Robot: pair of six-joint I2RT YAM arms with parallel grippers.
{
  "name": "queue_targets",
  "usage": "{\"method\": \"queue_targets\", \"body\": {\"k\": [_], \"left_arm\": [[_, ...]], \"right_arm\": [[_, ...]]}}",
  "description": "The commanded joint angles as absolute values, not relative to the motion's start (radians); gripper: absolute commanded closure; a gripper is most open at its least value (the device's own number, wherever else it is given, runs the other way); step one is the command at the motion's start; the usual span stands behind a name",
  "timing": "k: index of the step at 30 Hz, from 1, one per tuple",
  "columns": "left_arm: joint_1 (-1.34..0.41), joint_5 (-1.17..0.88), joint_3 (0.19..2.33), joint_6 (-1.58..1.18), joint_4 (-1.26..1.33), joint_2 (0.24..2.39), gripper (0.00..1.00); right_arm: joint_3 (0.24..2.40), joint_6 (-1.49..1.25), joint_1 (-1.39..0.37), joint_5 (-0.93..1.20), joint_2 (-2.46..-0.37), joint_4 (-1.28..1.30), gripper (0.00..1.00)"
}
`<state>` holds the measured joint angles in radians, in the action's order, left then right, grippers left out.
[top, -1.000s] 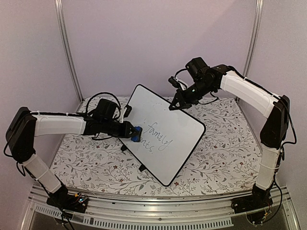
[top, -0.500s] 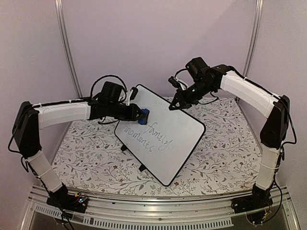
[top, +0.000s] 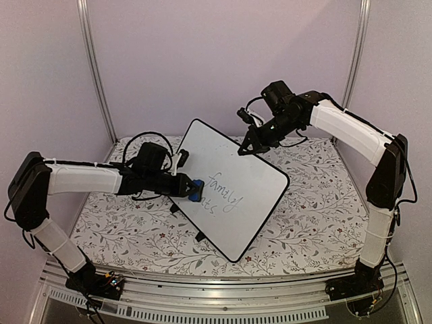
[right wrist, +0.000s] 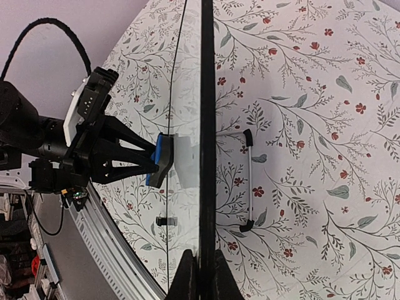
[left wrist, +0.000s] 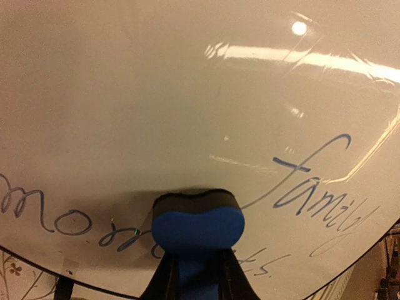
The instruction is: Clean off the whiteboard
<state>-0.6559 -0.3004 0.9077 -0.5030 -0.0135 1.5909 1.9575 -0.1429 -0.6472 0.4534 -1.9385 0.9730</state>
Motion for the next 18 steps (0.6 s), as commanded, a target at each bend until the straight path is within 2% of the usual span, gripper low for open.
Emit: {"method": "queue_targets", "body": {"k": [1, 18], "left_arm": [[-0.685, -0.31, 0.892, -0.52, -0.025, 1.618, 1.0], [-0.72, -0.316, 1.147, -0.483, -0.095, 1.713, 1.0]], "right_arm": [[1.96, -0.023, -0.686, 0.416, -1.962, 1.02, 1.0], [1.968, -0.021, -0.685, 0.416, -1.971, 1.024, 1.0]]}}
